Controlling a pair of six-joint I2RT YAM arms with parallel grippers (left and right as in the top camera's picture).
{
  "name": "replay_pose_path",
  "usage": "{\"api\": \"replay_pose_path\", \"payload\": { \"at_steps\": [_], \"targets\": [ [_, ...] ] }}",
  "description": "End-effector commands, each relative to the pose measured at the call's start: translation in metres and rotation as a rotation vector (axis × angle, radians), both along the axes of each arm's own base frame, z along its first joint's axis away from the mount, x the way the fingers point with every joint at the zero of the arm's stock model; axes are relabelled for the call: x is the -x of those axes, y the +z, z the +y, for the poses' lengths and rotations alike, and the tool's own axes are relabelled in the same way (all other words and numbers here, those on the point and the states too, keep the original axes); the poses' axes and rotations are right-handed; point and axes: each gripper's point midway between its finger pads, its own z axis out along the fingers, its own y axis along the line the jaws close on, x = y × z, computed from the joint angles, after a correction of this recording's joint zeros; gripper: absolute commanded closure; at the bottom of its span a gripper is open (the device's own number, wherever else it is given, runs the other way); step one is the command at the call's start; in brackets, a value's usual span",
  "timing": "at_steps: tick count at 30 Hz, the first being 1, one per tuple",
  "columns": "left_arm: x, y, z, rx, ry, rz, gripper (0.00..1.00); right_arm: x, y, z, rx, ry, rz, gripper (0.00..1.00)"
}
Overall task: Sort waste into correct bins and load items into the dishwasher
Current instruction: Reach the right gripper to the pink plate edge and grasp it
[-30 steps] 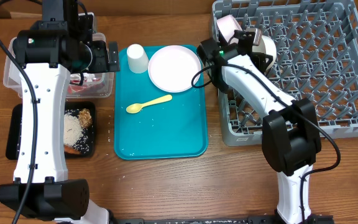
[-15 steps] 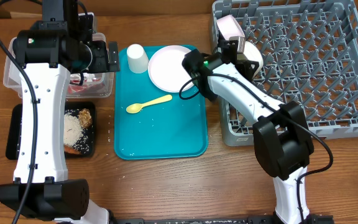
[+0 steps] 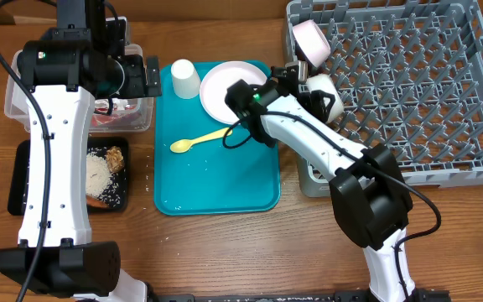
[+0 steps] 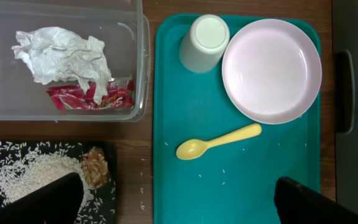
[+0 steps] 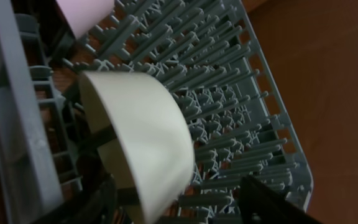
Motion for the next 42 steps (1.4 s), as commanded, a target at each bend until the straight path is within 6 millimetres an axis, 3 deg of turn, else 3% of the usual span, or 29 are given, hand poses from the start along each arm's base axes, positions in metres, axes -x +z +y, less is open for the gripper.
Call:
{"api": "replay_pose_path", "payload": {
  "at_steps": [1, 4, 6, 12, 15, 18, 24, 33, 42],
  "targets": [
    [-0.002, -0.004, 0.000, -0.005, -0.005, 0.007, 0.00, -0.007, 0.040, 0.007, -0.128, -0.008, -0.087, 0.30],
    [-0.002, -0.004, 0.000, -0.005, -0.005, 0.007, 0.00, -0.009, 0.058, 0.016, -0.247, 0.000, -0.096, 0.29],
    [-0.002, -0.004, 0.000, -0.005, -0.005, 0.007, 0.00, -0.012, 0.062, 0.033, -0.366, 0.057, -0.038, 0.28],
    [-0.002, -0.004, 0.000, -0.005, -0.005, 0.007, 0.00, -0.004, 0.042, 0.132, -0.838, 0.350, 0.240, 0.24],
    [-0.002, -0.004, 0.000, -0.005, -0.005, 0.007, 0.00, -0.001, 0.034, 0.157, -0.954, 0.401, 0.287, 0.24],
    [-0.002, -0.004, 0.000, -0.005, -0.005, 0.007, 0.00, 0.000, 0.028, 0.164, -0.992, 0.409, 0.298, 0.25],
    [-0.002, -0.004, 0.000, -0.005, -0.005, 0.007, 0.00, -0.001, 0.001, 0.167, -1.066, 0.293, 0.273, 0.44],
    [-0.002, -0.004, 0.000, -0.005, -0.005, 0.007, 0.00, -0.008, -0.062, 0.155, -1.127, 0.072, 0.139, 0.48],
    [-0.002, -0.004, 0.000, -0.005, -0.005, 0.007, 0.00, -0.014, -0.092, 0.152, -1.176, -0.030, 0.047, 0.48]
  ]
}}
